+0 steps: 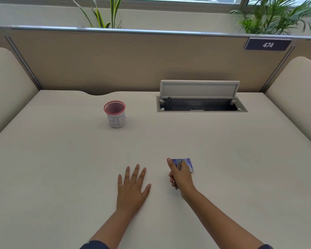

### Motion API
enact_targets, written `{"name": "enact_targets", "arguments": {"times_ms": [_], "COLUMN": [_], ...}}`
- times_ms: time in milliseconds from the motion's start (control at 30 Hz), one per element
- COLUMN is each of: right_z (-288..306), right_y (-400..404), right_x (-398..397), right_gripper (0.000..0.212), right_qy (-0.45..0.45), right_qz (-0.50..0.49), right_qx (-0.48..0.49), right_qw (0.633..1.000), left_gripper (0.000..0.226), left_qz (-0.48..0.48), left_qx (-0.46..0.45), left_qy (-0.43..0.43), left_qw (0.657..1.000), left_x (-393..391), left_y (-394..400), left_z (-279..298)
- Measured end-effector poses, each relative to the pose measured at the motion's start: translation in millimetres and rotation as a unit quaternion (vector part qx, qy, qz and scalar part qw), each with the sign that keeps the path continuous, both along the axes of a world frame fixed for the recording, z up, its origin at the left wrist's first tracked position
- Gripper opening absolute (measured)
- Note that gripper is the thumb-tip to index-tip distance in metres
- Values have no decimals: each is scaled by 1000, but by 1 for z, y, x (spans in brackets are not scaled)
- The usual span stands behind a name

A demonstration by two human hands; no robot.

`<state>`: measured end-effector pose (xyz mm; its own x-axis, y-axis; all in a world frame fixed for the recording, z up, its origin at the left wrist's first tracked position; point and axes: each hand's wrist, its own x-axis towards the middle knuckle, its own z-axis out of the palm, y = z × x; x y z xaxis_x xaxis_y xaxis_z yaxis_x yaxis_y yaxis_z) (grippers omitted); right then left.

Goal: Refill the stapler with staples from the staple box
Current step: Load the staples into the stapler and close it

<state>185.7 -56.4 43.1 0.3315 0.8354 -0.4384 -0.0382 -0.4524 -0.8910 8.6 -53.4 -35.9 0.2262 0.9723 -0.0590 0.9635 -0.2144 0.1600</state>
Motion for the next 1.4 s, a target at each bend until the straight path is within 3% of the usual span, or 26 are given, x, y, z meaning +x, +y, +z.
{"name": "enact_targets", "arguments": {"times_ms": [300,533,833,1133,1400], "right_z": [-8,-10,-23,-23,-15], "right_y": [2,5,14,32,45], "right_x": [1,0,1,4,-3], "right_gripper": [20,35,31,37,41], "right_qy": [-29,-39,-184,-215,-303], "right_qz": [22,8,51,74,127], "right_qx": [-3,26,-43,-75,-81], "right_qw": [999,999,981,971,941], "left_gripper": [62,62,62,57,57], "left_qz": [0,1,3,-2,0], "left_qx": [-3,2,-5,25,24], "left_qy": [-8,-14,-15,-6,-12], "left_qw": [1000,1000,1000,1000,1000], "left_x": [0,0,0,0,0], "left_y": [0,0,0,0,0], "left_z": [0,1,-1,-4,-7]}}
